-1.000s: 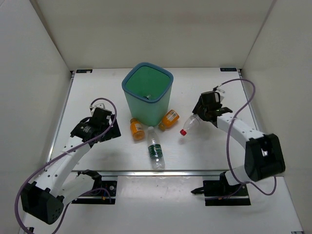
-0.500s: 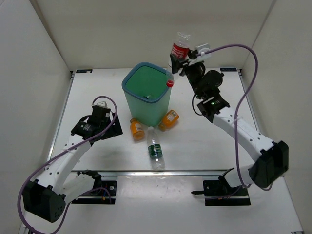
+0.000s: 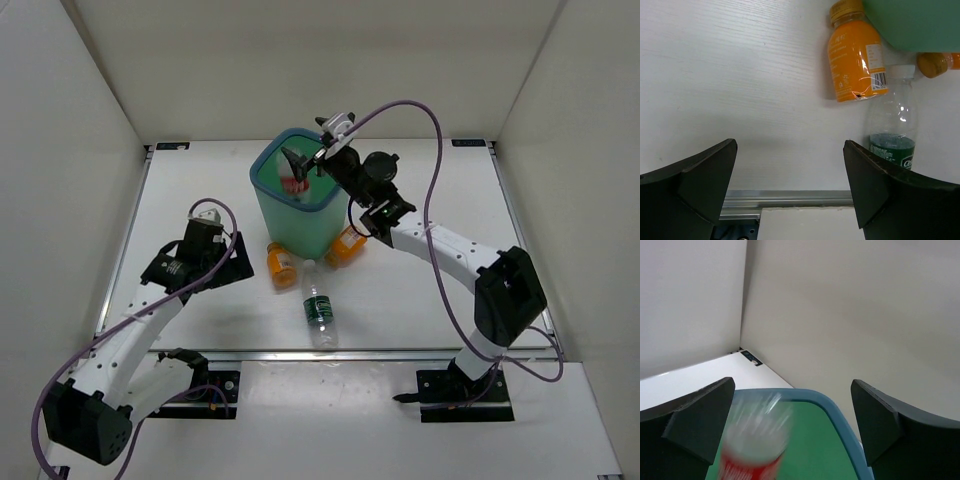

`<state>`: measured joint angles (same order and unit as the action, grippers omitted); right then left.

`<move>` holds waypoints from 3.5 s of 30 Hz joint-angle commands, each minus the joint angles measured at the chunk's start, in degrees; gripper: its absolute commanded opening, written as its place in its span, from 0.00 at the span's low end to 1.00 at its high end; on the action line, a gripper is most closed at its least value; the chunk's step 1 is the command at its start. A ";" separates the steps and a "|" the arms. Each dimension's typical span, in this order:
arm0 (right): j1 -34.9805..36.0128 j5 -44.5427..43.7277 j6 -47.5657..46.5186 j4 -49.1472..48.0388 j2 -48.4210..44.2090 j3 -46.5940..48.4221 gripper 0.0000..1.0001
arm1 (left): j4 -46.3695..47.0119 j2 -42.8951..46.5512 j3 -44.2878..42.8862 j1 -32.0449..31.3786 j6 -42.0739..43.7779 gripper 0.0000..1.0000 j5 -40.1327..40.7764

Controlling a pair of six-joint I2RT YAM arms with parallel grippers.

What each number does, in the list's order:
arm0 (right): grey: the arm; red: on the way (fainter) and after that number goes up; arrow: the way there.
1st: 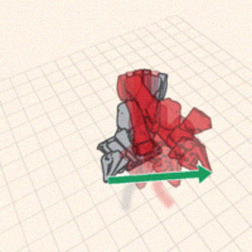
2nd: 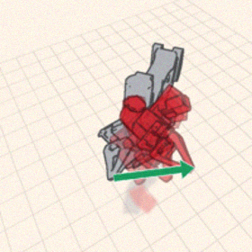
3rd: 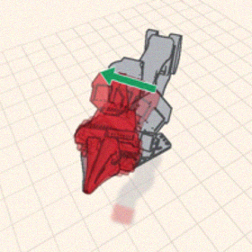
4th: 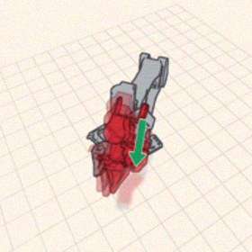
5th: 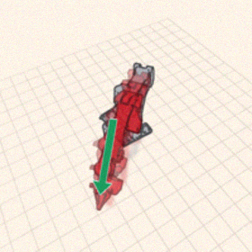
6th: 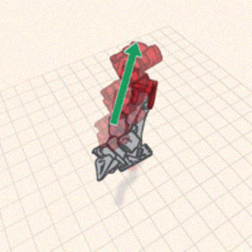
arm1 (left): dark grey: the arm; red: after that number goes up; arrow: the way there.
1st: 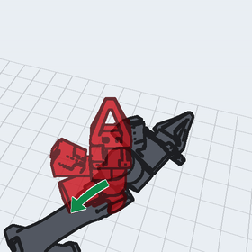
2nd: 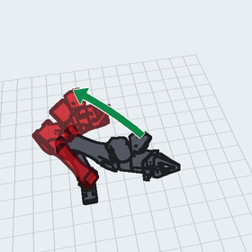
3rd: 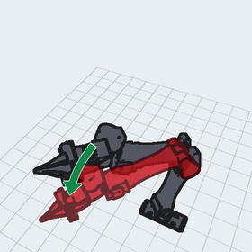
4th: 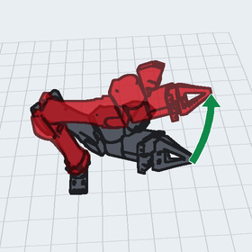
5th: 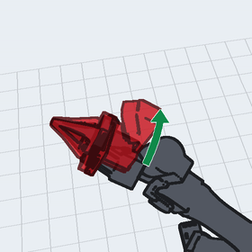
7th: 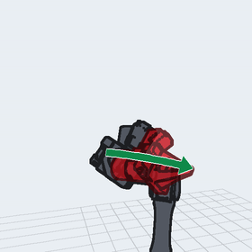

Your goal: Put the plastic bottles in the bin

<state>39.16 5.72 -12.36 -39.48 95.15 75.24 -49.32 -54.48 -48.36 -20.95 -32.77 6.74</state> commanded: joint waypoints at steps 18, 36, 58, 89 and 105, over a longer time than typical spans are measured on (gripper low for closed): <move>-19.20 -15.13 22.37 48.44 -32.02 -18.27 1.00 | 19.16 -22.33 -3.41 -4.80 -11.61 0.98 -2.52; -29.31 -9.58 27.30 56.53 -43.39 -32.62 0.99 | 27.17 -29.90 0.98 -7.00 -14.07 0.73 -1.81; -17.10 -11.07 35.82 47.84 -36.26 -35.24 0.99 | 29.19 -12.55 -34.58 -8.84 15.63 0.64 14.01; -6.73 -17.66 55.25 32.18 -2.53 -23.31 0.99 | -0.24 5.51 -5.99 -0.59 3.61 0.99 8.13; -6.10 -29.09 56.67 32.54 -10.66 -28.13 0.32 | 1.07 10.27 1.34 -1.46 -3.08 0.99 0.21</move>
<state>34.59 -17.54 45.21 -5.21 91.90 48.27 -50.28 -44.38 -47.07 -22.37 -35.22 9.32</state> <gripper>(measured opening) 0.488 0.987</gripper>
